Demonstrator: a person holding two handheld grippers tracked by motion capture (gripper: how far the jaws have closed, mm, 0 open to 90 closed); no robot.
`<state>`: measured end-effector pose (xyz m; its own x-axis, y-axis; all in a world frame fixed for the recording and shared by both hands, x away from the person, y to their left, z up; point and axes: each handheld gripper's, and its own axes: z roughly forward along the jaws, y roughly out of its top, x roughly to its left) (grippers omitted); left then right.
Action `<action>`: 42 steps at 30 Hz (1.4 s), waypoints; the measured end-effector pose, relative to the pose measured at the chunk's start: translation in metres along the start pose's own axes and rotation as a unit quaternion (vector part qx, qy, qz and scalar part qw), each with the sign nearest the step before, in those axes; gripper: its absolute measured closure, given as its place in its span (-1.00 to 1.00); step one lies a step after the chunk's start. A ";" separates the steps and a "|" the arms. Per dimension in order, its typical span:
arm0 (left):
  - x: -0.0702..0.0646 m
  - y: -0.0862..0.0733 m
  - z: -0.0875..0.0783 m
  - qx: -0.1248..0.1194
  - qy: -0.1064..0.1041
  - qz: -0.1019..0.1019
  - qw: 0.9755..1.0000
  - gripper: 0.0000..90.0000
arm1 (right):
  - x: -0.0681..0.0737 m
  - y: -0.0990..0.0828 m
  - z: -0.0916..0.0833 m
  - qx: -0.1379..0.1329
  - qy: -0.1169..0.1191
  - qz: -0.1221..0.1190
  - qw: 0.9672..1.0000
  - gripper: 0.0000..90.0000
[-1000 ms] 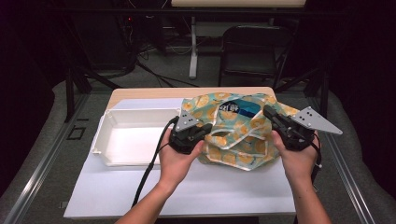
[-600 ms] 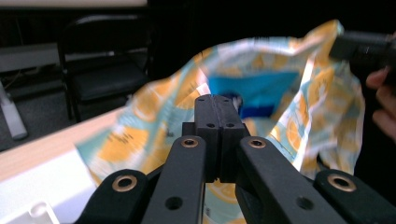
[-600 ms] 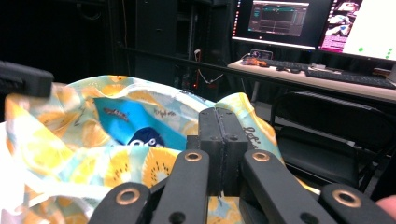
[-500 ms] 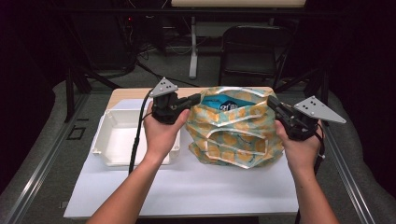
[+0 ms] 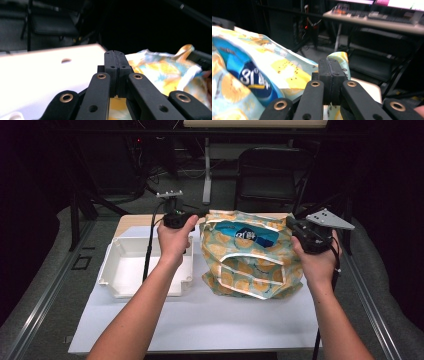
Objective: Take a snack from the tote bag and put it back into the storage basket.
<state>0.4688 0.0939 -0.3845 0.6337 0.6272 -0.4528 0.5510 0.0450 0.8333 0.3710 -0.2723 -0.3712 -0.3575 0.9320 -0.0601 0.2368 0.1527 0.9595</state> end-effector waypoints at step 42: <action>-0.004 -0.070 0.001 0.079 0.034 0.038 0.996 0.89 | -0.023 -0.053 -0.008 0.042 0.012 0.076 0.996 1.00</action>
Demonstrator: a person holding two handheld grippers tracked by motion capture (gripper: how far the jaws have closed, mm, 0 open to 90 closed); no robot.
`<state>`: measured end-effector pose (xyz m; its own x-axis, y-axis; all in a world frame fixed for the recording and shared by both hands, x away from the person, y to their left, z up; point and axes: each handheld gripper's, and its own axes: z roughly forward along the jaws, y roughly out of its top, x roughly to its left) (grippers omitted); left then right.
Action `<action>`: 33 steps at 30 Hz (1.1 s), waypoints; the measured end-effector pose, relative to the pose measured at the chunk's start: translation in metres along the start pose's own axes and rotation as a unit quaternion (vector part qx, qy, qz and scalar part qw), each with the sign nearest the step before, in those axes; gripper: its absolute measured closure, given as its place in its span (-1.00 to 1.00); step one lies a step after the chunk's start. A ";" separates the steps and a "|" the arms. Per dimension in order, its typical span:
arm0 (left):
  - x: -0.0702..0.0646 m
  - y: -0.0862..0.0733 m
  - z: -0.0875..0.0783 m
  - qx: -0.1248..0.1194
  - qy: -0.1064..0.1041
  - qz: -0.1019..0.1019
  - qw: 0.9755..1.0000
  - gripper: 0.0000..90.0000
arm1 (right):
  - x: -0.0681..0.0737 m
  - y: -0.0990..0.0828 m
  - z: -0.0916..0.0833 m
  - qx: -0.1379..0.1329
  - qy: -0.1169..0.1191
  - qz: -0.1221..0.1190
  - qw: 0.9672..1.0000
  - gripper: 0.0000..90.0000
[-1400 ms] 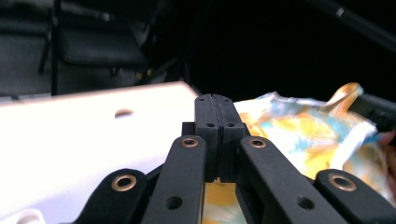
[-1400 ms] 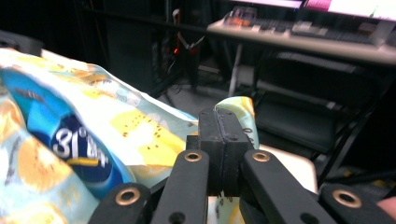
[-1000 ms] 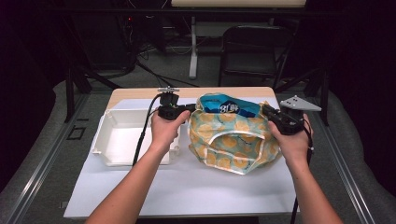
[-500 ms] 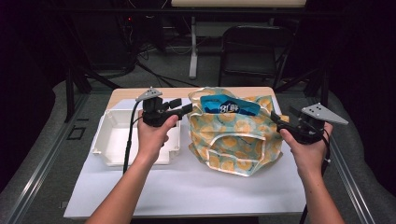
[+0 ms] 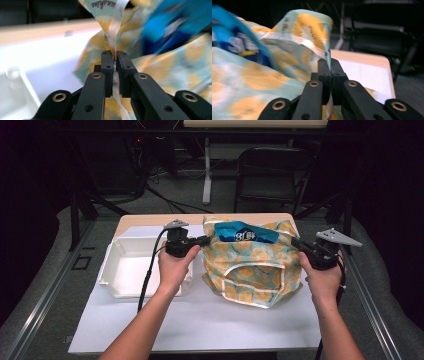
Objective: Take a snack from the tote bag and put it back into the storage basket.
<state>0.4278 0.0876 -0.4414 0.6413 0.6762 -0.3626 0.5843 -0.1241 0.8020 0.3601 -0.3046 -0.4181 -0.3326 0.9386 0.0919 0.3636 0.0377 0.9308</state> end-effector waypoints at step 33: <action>-0.028 -0.045 -0.049 -0.067 0.055 0.041 0.995 -0.15 | 0.006 -0.050 -0.057 -0.061 0.011 0.019 0.998 -0.15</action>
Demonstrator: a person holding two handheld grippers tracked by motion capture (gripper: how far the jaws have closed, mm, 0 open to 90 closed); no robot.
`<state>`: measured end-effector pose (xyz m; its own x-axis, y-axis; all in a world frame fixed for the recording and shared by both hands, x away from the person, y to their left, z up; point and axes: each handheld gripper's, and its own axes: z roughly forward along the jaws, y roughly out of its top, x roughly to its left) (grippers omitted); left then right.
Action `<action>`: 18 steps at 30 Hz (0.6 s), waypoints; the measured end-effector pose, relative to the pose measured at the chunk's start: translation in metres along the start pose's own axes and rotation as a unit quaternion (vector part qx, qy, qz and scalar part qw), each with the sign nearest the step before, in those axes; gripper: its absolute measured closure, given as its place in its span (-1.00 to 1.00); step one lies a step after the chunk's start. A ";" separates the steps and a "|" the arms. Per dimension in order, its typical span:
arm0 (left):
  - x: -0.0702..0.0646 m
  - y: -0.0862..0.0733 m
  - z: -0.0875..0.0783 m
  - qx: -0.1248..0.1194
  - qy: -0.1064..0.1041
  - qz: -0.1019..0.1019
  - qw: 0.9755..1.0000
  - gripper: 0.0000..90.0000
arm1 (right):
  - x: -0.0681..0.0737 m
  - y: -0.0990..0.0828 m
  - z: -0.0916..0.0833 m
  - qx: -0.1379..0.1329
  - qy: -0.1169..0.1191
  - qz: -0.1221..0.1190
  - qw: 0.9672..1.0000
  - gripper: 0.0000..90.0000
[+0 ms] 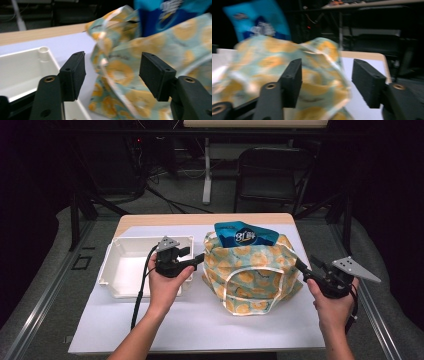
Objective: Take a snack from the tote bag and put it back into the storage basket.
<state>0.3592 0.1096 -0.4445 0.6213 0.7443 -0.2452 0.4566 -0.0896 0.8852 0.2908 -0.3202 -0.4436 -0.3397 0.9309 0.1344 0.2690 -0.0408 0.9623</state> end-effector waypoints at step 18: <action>-0.070 -0.037 0.050 0.059 0.015 0.057 0.997 -0.52 | 0.040 -0.041 0.007 0.048 0.017 -0.043 0.998 0.83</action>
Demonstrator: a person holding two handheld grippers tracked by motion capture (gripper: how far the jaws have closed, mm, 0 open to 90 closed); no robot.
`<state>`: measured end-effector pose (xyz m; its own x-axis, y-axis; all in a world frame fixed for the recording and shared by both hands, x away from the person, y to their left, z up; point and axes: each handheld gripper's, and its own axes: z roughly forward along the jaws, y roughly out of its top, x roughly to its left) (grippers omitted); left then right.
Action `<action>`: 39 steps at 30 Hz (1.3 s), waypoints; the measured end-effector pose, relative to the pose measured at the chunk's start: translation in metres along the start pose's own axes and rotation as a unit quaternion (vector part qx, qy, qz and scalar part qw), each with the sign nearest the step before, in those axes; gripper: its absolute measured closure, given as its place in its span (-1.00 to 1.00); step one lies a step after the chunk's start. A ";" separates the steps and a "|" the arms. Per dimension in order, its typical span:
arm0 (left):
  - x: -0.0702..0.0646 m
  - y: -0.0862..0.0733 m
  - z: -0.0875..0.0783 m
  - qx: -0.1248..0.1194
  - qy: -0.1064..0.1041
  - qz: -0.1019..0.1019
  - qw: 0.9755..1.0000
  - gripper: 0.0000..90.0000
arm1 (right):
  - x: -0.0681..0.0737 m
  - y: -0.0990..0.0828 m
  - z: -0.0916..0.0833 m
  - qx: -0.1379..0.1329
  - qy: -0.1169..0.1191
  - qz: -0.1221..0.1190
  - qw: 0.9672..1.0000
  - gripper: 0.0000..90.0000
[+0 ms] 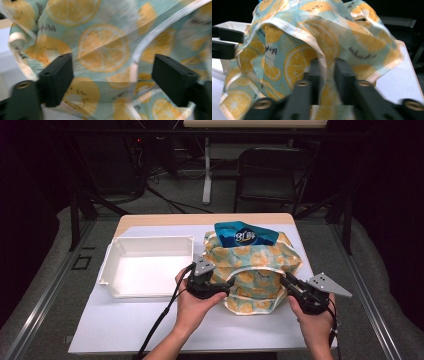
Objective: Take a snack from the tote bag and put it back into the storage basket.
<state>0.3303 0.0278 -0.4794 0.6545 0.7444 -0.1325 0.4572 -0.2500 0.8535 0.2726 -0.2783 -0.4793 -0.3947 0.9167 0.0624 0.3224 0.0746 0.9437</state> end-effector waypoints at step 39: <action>0.044 -0.007 -0.009 -0.018 -0.002 -0.068 0.998 0.53 | -0.006 -0.056 0.034 0.168 0.026 0.024 0.985 1.00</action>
<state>0.3508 0.0678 -0.4867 0.5911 0.7669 -0.2499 0.5197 -0.1251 0.8451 0.2864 -0.2748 -0.5434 -0.4123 0.9018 0.1290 0.6050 0.1652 0.7789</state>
